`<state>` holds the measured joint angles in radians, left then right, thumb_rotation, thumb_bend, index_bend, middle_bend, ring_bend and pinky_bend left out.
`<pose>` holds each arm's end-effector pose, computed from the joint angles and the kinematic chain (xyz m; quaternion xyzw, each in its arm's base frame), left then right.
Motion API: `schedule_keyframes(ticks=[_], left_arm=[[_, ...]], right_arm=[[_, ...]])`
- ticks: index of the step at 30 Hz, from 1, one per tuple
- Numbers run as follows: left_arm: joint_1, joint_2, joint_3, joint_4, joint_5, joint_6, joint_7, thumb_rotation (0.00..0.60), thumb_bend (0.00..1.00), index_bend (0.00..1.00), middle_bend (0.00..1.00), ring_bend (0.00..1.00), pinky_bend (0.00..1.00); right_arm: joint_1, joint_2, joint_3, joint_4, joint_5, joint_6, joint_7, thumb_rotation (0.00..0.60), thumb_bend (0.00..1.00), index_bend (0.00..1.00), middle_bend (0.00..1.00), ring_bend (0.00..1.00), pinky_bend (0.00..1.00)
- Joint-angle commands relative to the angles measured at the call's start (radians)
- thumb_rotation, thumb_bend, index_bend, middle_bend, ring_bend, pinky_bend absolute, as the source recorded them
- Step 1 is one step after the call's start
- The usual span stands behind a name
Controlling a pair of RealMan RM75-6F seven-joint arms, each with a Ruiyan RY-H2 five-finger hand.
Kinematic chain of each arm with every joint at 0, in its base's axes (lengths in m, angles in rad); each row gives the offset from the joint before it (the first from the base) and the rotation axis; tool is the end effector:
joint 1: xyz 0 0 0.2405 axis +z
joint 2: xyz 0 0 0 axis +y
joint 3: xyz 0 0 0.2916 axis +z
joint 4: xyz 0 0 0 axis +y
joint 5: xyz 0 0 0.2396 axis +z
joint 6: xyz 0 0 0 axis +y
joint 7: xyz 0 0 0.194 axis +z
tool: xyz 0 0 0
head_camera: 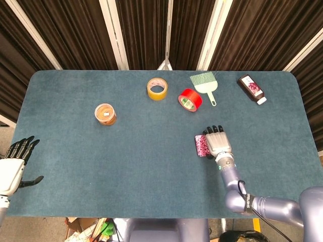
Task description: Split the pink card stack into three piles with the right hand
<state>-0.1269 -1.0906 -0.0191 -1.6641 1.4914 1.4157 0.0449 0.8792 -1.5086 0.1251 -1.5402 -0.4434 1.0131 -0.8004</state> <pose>-0.3449 0.2418 0.1346 -0.6243 -0.3984 -0.3637 0.5651 -0.2134 -0.4336 -0.0570 0.7238 -0.4236 0.1717 0.5169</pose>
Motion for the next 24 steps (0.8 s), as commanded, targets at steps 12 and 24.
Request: schedule_keyframes(ticks=[12,24], left_arm=[[0.001,-0.006,0.001,-0.002,-0.004,-0.001,0.020,0.600,0.06,0.00,0.00,0.00,0.06],[0.001,-0.010,0.003,-0.011,-0.009,-0.004,0.042,0.600,0.06,0.00,0.00,0.00,0.06]], right_arm=[[-0.036,0.102,-0.007,0.015,0.012,-0.002,0.038,0.600,0.33,0.55,0.14,0.00,0.00],[-0.060,0.121,-0.034,0.096,0.027,-0.054,0.062,0.600,0.32,0.51,0.14,0.00,0.00]])
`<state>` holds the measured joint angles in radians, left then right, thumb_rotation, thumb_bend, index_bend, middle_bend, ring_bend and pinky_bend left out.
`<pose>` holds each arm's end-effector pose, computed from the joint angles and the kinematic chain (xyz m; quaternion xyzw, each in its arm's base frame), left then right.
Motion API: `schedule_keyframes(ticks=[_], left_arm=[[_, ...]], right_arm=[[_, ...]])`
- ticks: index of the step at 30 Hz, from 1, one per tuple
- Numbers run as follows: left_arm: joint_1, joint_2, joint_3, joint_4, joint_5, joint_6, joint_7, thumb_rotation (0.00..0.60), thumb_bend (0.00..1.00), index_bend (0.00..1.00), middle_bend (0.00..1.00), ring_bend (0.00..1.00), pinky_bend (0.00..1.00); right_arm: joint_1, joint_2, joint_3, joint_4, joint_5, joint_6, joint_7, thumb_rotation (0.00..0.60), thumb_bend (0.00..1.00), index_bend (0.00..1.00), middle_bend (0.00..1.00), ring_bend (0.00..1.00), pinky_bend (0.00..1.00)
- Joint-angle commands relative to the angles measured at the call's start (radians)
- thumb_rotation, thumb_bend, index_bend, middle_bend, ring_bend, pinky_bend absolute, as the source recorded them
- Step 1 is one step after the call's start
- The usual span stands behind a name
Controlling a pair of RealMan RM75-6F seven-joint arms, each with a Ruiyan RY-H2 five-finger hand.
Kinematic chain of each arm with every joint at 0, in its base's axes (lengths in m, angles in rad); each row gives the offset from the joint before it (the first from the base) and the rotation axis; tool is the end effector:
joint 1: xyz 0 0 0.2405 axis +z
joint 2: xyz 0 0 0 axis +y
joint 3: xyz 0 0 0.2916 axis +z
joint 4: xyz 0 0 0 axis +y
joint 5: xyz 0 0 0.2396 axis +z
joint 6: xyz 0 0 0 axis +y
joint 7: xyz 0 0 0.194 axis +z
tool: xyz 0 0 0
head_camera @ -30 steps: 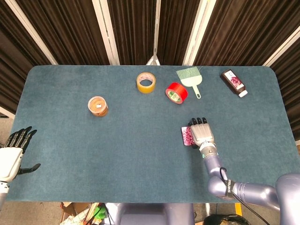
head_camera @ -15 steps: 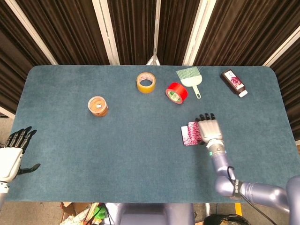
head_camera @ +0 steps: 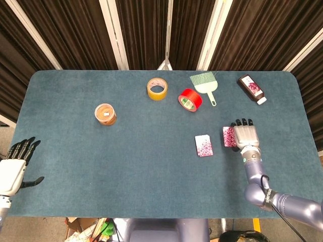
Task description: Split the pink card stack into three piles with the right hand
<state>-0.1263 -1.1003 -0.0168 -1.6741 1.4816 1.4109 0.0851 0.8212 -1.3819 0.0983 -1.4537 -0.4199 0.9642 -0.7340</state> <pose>-0.3439 0.2405 0.1292 -0.6278 -0.3962 -0.3539 0.5689 -0.2895 -0.4535 0.0130 0.6737 -0.4331 0.1362 0.5830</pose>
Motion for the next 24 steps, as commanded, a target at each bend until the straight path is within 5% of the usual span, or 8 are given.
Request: schedule_keyframes(ticks=[1,7,10,15,24], left_arm=[[0.000,-0.001,0.001,-0.001,0.000,0.000,0.003,0.600,0.06,0.00,0.00,0.00,0.06],[0.002,-0.001,0.000,0.001,-0.002,0.003,0.012,0.600,0.06,0.00,0.00,0.00,0.06],[0.002,0.000,0.000,0.002,-0.003,0.002,0.012,0.600,0.06,0.00,0.00,0.00,0.06],[0.003,0.001,0.000,0.001,-0.003,0.003,0.012,0.600,0.06,0.00,0.00,0.00,0.06],[0.004,0.004,0.002,-0.002,0.001,0.006,0.011,0.600,0.06,0.00,0.00,0.00,0.06]], right_arm=[[-0.002,-0.008,-0.009,0.012,0.007,-0.007,-0.006,0.600,0.33,0.50,0.13,0.00,0.00],[0.005,-0.025,-0.017,0.020,0.038,-0.009,-0.031,0.600,0.32,0.47,0.10,0.00,0.00],[0.008,-0.032,-0.019,0.023,0.053,-0.009,-0.041,0.600,0.32,0.32,0.01,0.00,0.00],[0.020,-0.032,-0.030,0.017,0.089,-0.006,-0.082,0.600,0.32,0.08,0.00,0.00,0.00],[0.027,-0.005,-0.030,-0.052,0.093,0.031,-0.103,0.600,0.32,0.00,0.00,0.00,0.00]])
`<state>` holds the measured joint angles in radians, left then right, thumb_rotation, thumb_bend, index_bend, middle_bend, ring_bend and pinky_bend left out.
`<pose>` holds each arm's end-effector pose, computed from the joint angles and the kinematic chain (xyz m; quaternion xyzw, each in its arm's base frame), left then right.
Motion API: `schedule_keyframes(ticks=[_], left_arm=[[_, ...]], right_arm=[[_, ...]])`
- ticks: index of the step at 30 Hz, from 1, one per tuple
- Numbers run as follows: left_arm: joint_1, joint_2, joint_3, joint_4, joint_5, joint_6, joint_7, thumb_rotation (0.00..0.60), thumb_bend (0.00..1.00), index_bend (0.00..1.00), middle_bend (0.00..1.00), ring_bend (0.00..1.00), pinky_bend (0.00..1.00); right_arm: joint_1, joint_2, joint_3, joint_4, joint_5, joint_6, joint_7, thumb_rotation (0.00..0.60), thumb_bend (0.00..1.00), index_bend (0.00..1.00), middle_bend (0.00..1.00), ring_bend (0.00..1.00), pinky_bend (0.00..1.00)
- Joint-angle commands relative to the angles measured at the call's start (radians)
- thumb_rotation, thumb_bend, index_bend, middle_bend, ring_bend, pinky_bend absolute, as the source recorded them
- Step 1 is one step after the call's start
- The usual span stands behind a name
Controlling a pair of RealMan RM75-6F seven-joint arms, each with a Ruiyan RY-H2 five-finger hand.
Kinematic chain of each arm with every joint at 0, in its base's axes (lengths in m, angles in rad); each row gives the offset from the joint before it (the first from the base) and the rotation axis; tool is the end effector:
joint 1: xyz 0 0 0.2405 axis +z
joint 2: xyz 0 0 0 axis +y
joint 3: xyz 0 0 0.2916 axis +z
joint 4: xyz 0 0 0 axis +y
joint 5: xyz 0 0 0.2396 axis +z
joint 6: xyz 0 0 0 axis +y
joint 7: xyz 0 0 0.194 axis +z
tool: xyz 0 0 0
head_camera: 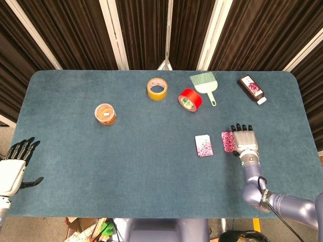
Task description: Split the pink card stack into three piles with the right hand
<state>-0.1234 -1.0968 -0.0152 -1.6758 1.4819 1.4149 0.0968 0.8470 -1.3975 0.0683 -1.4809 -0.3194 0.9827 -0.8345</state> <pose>-0.3444 0.2392 0.1308 -0.6294 -0.3922 -0.3499 0.5724 -0.2927 -0.4417 -0.0005 0.6845 -0.4327 0.0899 0.5798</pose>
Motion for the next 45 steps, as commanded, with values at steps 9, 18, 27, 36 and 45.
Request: schedule_keyframes(ticks=[9,18,27,36,45], left_arm=[[0.001,0.002,0.001,-0.002,0.005,0.003,-0.003,0.600,0.06,0.00,0.00,0.00,0.06],[0.002,0.006,-0.002,0.000,0.003,0.006,-0.021,0.600,0.06,0.00,0.00,0.00,0.06],[-0.002,0.012,-0.003,0.002,0.002,-0.003,-0.040,0.600,0.06,0.00,0.00,0.00,0.06],[-0.004,0.015,0.000,0.002,0.002,-0.009,-0.045,0.600,0.06,0.00,0.00,0.00,0.06],[-0.004,0.015,0.001,-0.001,0.002,-0.010,-0.039,0.600,0.06,0.00,0.00,0.00,0.06]], right_arm=[[0.007,0.027,0.005,-0.159,-0.087,0.034,0.009,0.600,0.32,0.00,0.00,0.00,0.00],[0.034,-0.035,0.014,-0.202,-0.116,0.051,0.001,0.600,0.32,0.00,0.00,0.00,0.00],[0.057,-0.099,0.025,-0.151,-0.095,0.052,-0.004,0.600,0.32,0.00,0.00,0.00,0.00],[0.071,-0.116,0.026,-0.105,-0.057,0.044,-0.016,0.600,0.32,0.00,0.00,0.00,0.00],[0.076,-0.116,0.023,-0.082,-0.016,0.034,-0.024,0.600,0.32,0.00,0.00,0.00,0.00]])
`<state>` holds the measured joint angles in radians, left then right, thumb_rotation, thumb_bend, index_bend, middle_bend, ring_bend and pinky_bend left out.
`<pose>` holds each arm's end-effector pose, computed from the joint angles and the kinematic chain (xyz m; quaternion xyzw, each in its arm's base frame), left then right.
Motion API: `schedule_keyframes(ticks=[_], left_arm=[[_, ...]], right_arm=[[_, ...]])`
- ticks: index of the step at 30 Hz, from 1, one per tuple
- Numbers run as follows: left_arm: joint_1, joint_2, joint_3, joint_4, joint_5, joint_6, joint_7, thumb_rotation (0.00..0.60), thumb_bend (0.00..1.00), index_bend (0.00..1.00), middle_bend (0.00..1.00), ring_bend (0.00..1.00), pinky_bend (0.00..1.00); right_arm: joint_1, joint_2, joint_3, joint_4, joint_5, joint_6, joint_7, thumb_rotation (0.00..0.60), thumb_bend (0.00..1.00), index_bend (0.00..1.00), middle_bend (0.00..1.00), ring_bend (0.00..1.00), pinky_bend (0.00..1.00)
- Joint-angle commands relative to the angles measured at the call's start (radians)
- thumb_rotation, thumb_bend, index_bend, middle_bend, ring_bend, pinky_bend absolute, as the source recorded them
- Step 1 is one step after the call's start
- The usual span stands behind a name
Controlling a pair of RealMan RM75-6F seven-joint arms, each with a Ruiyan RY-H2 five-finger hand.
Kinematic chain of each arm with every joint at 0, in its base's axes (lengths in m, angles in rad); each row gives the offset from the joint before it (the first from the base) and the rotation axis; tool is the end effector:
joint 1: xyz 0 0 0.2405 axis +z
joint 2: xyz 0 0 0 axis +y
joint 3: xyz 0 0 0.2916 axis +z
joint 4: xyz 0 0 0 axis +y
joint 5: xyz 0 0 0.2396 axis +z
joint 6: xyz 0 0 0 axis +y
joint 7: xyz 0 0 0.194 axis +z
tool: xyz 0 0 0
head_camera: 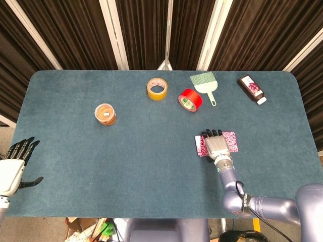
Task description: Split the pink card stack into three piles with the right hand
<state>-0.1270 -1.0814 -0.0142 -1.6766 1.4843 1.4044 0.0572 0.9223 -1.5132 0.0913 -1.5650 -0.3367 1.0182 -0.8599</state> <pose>-0.3455 0.2401 0.1342 -0.6272 -0.4016 -0.3549 0.5651 -0.2146 -0.4245 -0.0672 0.7339 -0.4289 0.1327 0.5097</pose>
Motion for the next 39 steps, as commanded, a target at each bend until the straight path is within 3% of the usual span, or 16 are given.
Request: schedule_keyframes(ticks=[1,17,33,39], left_arm=[[0.000,-0.001,0.000,0.000,0.000,0.000,0.002,0.600,0.06,0.00,0.00,0.00,0.06],[-0.001,-0.001,0.000,0.002,0.000,0.000,0.000,0.600,0.06,0.00,0.00,0.00,0.06],[-0.001,-0.002,-0.001,0.003,-0.003,-0.001,0.000,0.600,0.06,0.00,0.00,0.00,0.06],[-0.002,-0.002,-0.001,0.004,-0.003,-0.002,-0.001,0.600,0.06,0.00,0.00,0.00,0.06]], right_arm=[[0.000,0.000,0.000,0.003,0.002,-0.002,0.002,0.600,0.32,0.00,0.00,0.00,0.00],[0.007,-0.017,0.002,0.030,0.015,-0.011,0.007,0.600,0.32,0.03,0.00,0.00,0.00],[0.001,-0.034,0.002,0.052,-0.018,-0.010,0.031,0.600,0.32,0.36,0.02,0.00,0.00],[-0.008,-0.028,0.005,0.045,-0.047,-0.001,0.051,0.600,0.32,0.43,0.05,0.00,0.00]])
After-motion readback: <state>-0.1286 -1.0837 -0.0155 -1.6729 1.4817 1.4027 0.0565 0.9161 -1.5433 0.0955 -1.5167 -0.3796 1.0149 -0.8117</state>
